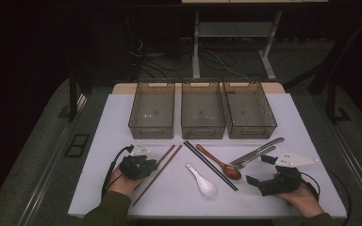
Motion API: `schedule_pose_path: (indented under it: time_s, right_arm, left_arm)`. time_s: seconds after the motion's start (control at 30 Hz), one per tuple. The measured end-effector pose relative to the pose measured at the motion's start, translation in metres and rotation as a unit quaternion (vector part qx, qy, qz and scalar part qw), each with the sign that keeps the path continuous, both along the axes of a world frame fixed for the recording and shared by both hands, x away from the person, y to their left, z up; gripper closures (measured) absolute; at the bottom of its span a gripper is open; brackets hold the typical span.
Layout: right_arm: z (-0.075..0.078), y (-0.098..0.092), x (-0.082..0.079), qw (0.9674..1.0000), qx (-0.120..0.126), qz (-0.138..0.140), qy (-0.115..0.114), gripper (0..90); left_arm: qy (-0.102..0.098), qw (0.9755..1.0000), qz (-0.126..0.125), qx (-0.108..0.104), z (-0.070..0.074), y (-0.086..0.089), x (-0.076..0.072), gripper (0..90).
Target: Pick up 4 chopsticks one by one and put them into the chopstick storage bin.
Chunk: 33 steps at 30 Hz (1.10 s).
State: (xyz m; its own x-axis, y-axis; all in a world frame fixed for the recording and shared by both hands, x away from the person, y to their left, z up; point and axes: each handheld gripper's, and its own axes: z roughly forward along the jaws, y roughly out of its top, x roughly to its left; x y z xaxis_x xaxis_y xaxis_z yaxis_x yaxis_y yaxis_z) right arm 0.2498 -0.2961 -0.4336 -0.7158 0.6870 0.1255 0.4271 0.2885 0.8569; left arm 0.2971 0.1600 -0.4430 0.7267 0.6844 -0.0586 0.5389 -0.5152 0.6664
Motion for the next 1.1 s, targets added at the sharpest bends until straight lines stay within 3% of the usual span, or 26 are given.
schedule_pose_path:
  time_s: [0.17,0.33,0.73,0.9,1.1]
  right_arm:
    - [0.0,0.0,0.0,1.0,-0.001,0.001,0.0,1.1]
    - [0.0,0.0,0.0,1.0,-0.002,0.001,-0.001,1.1]
    - [-0.001,0.0,0.001,1.0,0.0,0.001,0.002,1.1]
    - [-0.001,0.0,0.001,1.0,-0.001,0.0,0.003,1.1]
    - [-0.001,0.0,0.001,1.0,0.0,0.0,0.002,1.1]
  left_arm:
    - [-0.01,0.9999,0.011,-0.004,-0.002,-0.001,-0.002,80.8]
    - [-0.013,0.9998,0.014,0.009,-0.001,-0.003,-0.004,82.1]
    - [-0.001,0.9998,0.017,0.005,0.001,0.0,-0.001,83.4]
    - [-0.003,1.0,0.007,0.004,0.004,0.005,-0.001,83.4]
    - [0.0,0.9999,0.006,-0.008,0.009,0.012,-0.002,83.4]
